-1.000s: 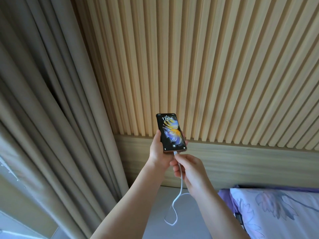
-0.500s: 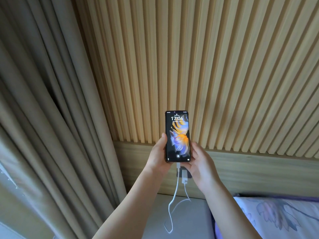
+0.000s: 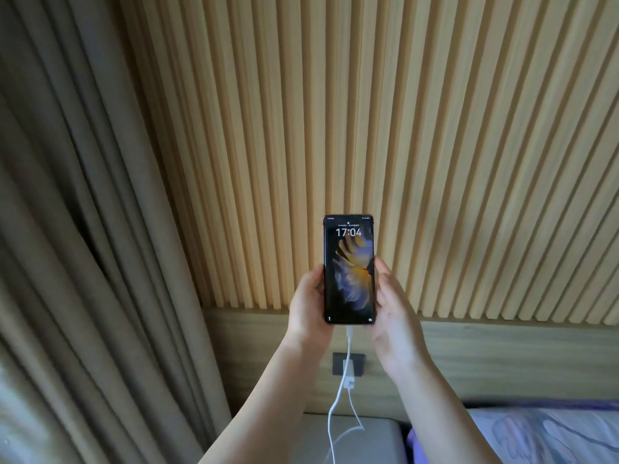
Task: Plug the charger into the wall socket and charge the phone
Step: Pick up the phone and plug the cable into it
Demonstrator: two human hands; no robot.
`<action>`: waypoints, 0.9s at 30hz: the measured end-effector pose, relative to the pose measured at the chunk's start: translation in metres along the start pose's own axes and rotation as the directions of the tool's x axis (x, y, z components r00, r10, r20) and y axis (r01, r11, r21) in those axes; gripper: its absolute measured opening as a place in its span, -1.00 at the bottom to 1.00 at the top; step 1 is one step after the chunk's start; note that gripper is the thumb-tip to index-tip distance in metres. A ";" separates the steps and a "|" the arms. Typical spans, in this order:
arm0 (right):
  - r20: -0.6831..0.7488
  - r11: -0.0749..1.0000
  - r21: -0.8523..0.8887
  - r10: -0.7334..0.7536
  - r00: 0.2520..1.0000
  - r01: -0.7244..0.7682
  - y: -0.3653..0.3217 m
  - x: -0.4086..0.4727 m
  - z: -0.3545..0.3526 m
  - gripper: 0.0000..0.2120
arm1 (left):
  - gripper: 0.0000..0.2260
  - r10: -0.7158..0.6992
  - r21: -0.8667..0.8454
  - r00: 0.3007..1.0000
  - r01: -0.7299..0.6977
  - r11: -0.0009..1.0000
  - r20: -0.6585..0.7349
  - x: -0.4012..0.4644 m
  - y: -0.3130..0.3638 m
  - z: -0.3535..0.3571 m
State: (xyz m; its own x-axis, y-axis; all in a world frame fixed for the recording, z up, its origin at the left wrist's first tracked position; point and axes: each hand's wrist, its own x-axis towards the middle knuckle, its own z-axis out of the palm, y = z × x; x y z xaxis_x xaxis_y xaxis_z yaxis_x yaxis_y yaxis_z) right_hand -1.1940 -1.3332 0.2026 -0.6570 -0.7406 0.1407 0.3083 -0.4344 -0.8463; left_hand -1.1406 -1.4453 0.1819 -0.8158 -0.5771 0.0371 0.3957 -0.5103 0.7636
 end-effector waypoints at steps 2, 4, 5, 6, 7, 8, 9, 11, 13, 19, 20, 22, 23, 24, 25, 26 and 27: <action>0.018 1.000 -0.024 -0.010 1.000 0.010 -0.004 0.001 -0.001 -0.75 | -0.64 -0.011 0.004 1.000 0.011 1.000 -0.003 0.001 0.000 0.002; 0.029 0.999 -0.048 -0.021 0.999 0.022 -0.007 0.001 -0.001 -0.74 | -0.64 -0.015 0.022 1.000 0.015 1.000 -0.004 0.001 0.002 0.005; 0.035 0.997 -0.067 -0.030 0.999 0.032 -0.008 0.001 -0.002 -0.74 | -0.64 -0.015 0.037 1.000 0.015 0.999 -0.004 0.001 0.003 0.007; 0.041 0.995 -0.086 -0.039 0.998 0.042 -0.008 0.001 -0.002 -0.74 | -0.64 -0.014 0.048 1.000 0.014 0.999 -0.004 0.001 0.004 0.008; 0.048 0.994 -0.101 -0.046 0.998 0.050 -0.009 0.001 -0.002 -0.75 | -0.64 -0.014 0.052 1.000 0.014 0.999 -0.001 0.001 0.006 0.009; 0.057 0.992 -0.111 -0.051 0.997 0.057 -0.010 0.000 -0.002 -0.75 | -0.65 -0.015 0.052 1.000 0.015 0.999 0.001 0.000 0.007 0.010; 0.064 0.991 -0.118 -0.055 0.996 0.062 -0.010 0.001 -0.002 -0.75 | -0.65 -0.016 0.051 1.000 0.016 0.999 0.003 0.000 0.008 0.011; 0.068 0.991 -0.119 -0.058 0.996 0.066 -0.012 0.001 -0.001 -0.75 | -0.64 -0.019 0.044 1.000 0.019 0.999 0.003 0.000 0.009 0.013; 0.058 0.993 -0.104 -0.049 0.997 0.055 -0.011 0.001 0.000 -0.75 | -0.64 -0.021 0.038 1.000 0.021 0.999 -0.002 0.000 0.010 0.014; 0.030 0.998 -0.051 -0.023 0.999 0.024 -0.010 0.001 0.001 -0.75 | -0.65 -0.032 0.023 0.999 0.033 0.999 -0.019 -0.001 0.011 0.013; 0.026 0.999 -0.041 -0.019 0.999 0.020 -0.010 0.002 0.001 -0.75 | -0.66 -0.034 0.021 0.999 0.035 0.999 -0.018 -0.001 0.011 0.013; 0.027 0.999 -0.029 -0.018 0.999 0.019 -0.010 0.002 0.001 -0.73 | -0.66 -0.039 0.016 0.999 0.039 0.999 -0.015 -0.001 0.012 0.013; 0.027 0.999 -0.028 -0.019 0.999 0.019 -0.009 0.002 0.001 -0.73 | -0.66 -0.041 0.017 0.999 0.041 0.999 -0.014 -0.001 0.013 0.013; 0.025 0.999 -0.027 -0.019 1.000 0.019 -0.009 0.002 0.001 -0.73 | -0.66 -0.042 0.019 0.999 0.043 0.999 -0.014 -0.001 0.013 0.013; 0.024 1.000 -0.023 -0.018 1.000 0.018 -0.009 0.002 0.001 -0.73 | -0.66 -0.044 0.021 0.999 0.044 0.999 -0.014 -0.001 0.013 0.013; 0.024 1.000 -0.022 -0.016 1.000 0.017 -0.009 0.002 0.001 -0.74 | -0.66 -0.046 0.022 0.999 0.046 0.999 -0.013 -0.001 0.012 0.014; 0.027 1.000 -0.023 -0.015 1.000 0.016 -0.009 0.002 0.001 -0.75 | -0.66 -0.045 0.021 0.999 0.046 0.999 -0.013 -0.001 0.012 0.014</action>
State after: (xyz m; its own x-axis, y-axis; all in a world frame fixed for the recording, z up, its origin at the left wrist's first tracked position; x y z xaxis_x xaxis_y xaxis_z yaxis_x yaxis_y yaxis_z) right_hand -1.1975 -1.3311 0.2107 -0.6427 -0.7476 0.1673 0.2818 -0.4338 -0.8558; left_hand -1.1410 -1.4422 0.1999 -0.8276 -0.5613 -0.0059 0.3492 -0.5229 0.7776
